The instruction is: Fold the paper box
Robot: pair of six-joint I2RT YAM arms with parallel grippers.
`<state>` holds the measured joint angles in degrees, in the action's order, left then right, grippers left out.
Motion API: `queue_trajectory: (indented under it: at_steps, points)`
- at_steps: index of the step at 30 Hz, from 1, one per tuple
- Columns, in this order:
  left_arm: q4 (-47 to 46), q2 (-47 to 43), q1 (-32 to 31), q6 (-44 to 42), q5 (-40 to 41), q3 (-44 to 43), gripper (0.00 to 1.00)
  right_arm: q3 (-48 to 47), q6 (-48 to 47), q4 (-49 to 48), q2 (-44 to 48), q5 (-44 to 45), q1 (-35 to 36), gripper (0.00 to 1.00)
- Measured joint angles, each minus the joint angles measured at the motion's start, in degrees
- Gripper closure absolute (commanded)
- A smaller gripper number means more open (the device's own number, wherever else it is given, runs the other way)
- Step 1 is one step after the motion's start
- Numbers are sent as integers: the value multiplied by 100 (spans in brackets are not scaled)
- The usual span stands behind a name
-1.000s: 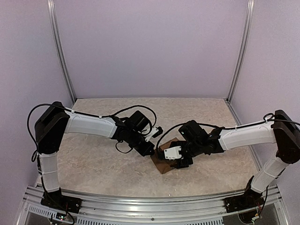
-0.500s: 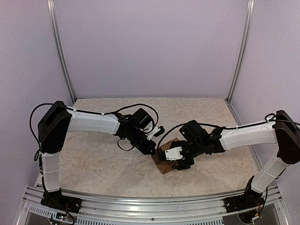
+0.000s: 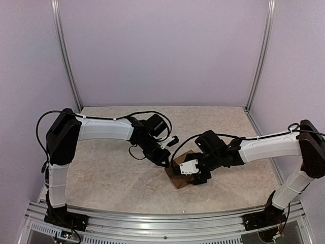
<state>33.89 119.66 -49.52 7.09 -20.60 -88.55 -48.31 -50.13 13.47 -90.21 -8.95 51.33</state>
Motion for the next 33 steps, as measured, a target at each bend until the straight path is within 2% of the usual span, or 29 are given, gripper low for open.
queue_trajectory:
  at_steps: [9,22,27,33]
  points:
    - [205,111,37,203,-136,-188,100,0,81,-4,2,13,0,20]
    - [1073,498,35,205,-195,-1036,100,-13,114,61,26,-28,-9,17]
    - [1019,496,-94,-144,125,-1034,100,-11,111,76,26,-24,-9,17]
    - [660,348,-400,-776,901,-787,100,-9,109,168,61,-7,-22,18]
